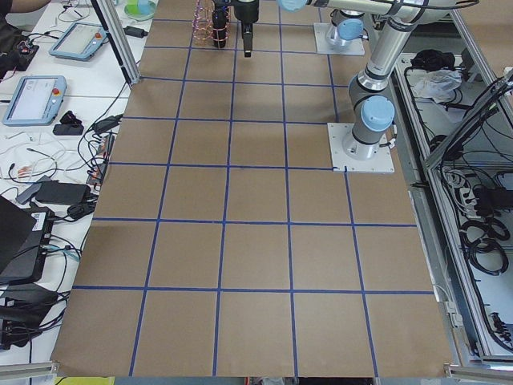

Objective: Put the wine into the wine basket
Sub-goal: 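Carry the bottle with the right gripper over the copper rack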

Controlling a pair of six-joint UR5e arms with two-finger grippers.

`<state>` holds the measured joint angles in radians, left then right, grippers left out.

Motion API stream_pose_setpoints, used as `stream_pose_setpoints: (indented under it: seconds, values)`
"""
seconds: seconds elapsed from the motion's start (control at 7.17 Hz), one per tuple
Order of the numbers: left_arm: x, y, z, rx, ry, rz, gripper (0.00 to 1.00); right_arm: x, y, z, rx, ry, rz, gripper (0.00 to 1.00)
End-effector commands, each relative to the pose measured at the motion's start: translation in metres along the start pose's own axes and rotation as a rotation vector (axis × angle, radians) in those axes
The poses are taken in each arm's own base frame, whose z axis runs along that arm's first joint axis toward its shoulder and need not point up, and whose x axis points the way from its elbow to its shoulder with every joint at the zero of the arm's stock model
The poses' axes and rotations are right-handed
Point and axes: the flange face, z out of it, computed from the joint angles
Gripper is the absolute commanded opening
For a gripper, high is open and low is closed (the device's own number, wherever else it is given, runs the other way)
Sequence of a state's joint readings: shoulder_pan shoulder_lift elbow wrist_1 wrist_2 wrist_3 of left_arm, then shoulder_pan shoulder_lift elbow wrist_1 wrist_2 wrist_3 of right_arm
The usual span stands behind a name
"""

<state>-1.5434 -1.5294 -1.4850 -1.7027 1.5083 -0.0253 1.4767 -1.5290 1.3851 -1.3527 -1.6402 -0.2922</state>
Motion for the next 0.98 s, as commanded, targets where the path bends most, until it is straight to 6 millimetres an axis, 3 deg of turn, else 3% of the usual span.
stream_pose_setpoints:
  seconds: [0.0,0.28,0.7,0.84]
  values:
    - [0.031,0.01,0.004,-0.006,0.001,0.066,1.0,0.042,-0.015,-0.017,0.022,0.026,-0.02,0.19]
    - [0.034,0.009,0.006,-0.005,0.003,0.069,1.0,0.053,-0.047,-0.028,0.053,0.03,-0.029,0.19]
    - [0.038,0.012,0.01,-0.014,-0.001,0.087,1.0,0.068,-0.088,-0.011,0.131,0.071,-0.089,0.19]
    - [0.039,0.012,0.011,-0.016,-0.001,0.089,1.0,0.069,-0.094,-0.007,0.14,0.068,-0.09,0.19]
